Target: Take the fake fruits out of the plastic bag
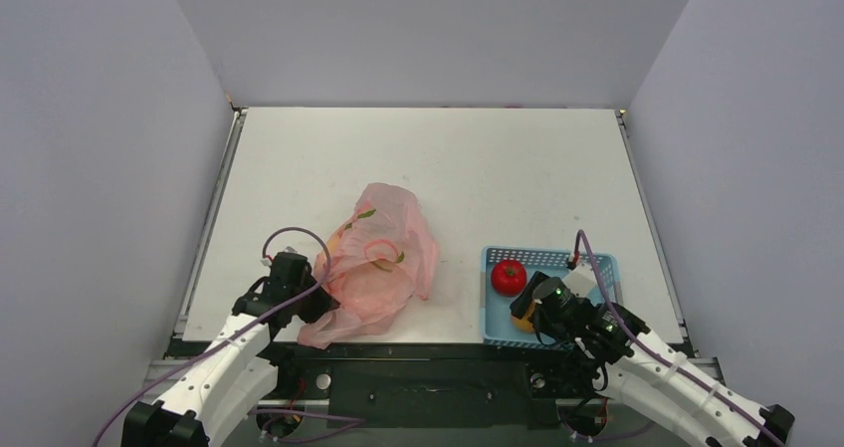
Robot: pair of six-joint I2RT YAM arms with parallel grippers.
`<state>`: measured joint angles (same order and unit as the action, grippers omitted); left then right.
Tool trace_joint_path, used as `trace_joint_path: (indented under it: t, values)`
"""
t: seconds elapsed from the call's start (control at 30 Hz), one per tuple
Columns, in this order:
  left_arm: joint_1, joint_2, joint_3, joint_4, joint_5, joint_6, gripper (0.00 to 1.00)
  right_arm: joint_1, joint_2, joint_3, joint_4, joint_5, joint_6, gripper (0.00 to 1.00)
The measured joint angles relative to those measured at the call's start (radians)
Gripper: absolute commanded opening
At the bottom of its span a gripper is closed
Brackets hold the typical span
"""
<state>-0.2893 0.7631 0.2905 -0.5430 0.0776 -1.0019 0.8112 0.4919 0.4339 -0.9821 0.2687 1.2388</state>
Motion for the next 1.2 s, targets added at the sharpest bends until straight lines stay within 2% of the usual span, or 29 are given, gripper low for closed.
trace_joint_path:
  t: [0.17,0.5,0.63,0.83,1.2]
  values:
    - [0.0,0.025,0.007,0.002,0.006,-0.001,0.0,0.004,0.084,-0.022,0.083,-0.051,-0.023,0.24]
    - [0.0,0.03,0.026,0.001,0.02,-0.004,0.0,0.064,0.126,-0.058,0.216,-0.073,-0.024,0.73]
    - [0.0,0.03,0.026,0.0,0.025,-0.004,0.0,0.076,0.122,-0.058,0.232,-0.072,-0.026,0.87]
    - [0.0,0.026,0.026,0.0,0.025,-0.003,0.0,0.08,0.107,-0.058,0.232,-0.064,-0.03,0.96]
    - [-0.004,0.029,0.036,-0.001,0.031,0.0,0.0,0.08,0.054,0.038,0.136,0.013,-0.058,1.0]
